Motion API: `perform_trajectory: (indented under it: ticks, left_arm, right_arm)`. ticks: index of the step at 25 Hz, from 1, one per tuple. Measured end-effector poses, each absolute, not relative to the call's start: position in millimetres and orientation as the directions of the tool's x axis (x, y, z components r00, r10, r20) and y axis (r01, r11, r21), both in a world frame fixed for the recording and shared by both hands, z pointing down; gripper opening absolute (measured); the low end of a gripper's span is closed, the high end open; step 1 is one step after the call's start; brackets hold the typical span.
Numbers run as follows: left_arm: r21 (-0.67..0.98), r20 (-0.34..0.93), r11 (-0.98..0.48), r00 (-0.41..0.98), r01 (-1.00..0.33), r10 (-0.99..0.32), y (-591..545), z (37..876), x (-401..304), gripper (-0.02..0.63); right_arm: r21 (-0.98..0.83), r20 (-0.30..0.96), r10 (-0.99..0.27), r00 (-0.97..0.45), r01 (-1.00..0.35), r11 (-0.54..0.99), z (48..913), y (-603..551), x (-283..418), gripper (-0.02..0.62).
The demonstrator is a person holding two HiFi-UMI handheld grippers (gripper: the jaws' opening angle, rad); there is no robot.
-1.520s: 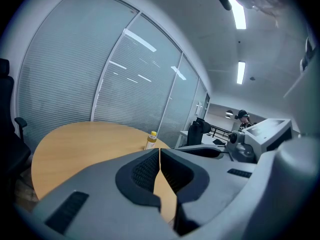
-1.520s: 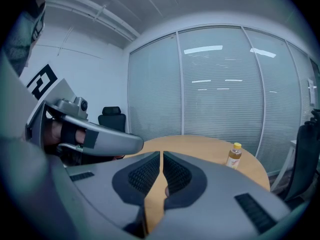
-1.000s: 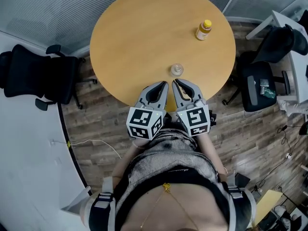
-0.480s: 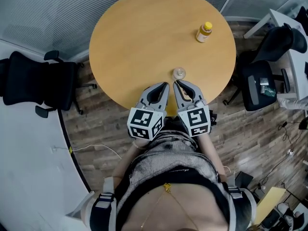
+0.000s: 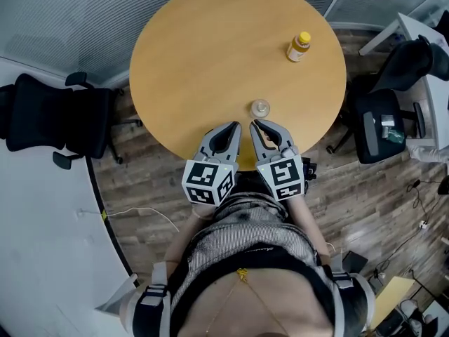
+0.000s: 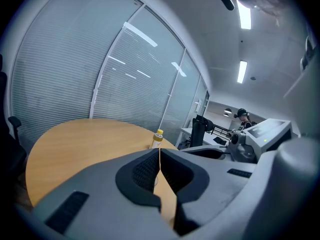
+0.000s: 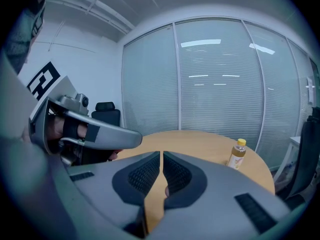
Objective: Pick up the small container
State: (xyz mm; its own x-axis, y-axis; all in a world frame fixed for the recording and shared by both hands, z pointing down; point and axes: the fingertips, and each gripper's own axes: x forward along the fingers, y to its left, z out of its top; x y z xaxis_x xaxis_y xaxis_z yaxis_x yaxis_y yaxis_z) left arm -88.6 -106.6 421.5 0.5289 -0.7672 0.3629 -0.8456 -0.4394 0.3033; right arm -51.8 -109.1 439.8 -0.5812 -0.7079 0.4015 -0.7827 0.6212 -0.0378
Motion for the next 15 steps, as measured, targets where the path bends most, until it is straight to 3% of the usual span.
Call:
perform_trajectory:
  ticks: [15]
  left_arm:
    - [0.302,0.37,-0.334,0.432,-0.893,-0.822,-147.7,415.2,-27.1,0.025]
  right_arm:
    - [-0.044,0.384,-0.613,-0.691,-0.677,0.735,428.1,-158.4,-0.9,0.034]
